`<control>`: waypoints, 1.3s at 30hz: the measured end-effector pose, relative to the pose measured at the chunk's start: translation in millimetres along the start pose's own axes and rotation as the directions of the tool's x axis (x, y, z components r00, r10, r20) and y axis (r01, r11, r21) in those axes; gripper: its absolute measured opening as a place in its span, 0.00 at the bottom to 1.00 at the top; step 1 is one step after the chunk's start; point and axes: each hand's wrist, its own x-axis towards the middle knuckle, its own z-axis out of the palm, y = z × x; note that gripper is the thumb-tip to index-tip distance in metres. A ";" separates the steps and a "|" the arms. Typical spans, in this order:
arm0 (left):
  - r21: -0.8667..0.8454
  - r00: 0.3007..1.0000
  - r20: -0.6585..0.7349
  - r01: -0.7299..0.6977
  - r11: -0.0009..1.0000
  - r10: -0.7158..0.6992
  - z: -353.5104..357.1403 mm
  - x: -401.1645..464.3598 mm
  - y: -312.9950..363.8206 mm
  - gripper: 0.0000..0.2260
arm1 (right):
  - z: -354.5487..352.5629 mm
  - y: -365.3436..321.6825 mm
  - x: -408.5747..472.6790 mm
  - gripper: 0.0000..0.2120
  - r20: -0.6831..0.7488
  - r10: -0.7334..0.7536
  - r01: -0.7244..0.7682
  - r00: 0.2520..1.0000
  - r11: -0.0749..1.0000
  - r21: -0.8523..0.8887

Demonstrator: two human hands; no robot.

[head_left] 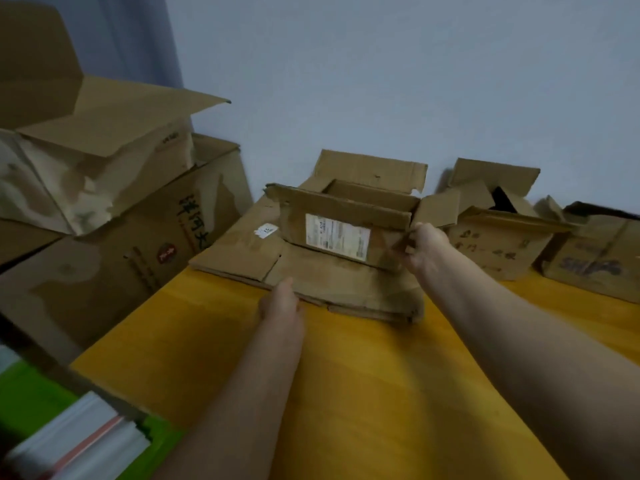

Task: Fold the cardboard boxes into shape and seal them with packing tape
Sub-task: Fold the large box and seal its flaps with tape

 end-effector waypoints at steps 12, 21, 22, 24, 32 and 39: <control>-0.001 0.999 0.032 -0.021 1.000 0.021 43.2 32.9 -3.5 0.18 | -31.4 52.1 11.5 0.08 0.859 -0.376 0.817 0.346 -0.330 -0.473; 0.054 0.952 0.057 -0.304 0.951 0.301 -3.5 13.0 3.8 0.17 | 15.4 34.4 62.7 0.27 0.789 0.183 0.529 0.587 -0.824 -0.203; 0.069 0.945 0.051 -0.327 0.943 0.324 -15.9 6.4 7.1 0.18 | 22.5 34.4 67.0 0.26 0.756 0.179 0.503 0.629 -0.835 -0.222; -0.017 0.939 0.064 -0.338 0.941 0.339 -41.3 -10.5 15.6 0.16 | 31.6 35.9 73.5 0.26 0.679 0.170 0.475 0.714 -0.830 -0.292; -0.344 0.877 0.321 -0.245 0.907 0.359 -93.0 -82.9 27.6 0.24 | 25.8 46.4 30.9 0.28 0.612 0.271 0.666 0.743 -0.216 -0.714; -0.417 0.831 0.338 -0.288 0.862 0.441 -68.0 -168.9 25.3 0.25 | -38.2 -17.0 -82.4 0.14 0.699 0.325 0.710 0.637 0.106 -0.696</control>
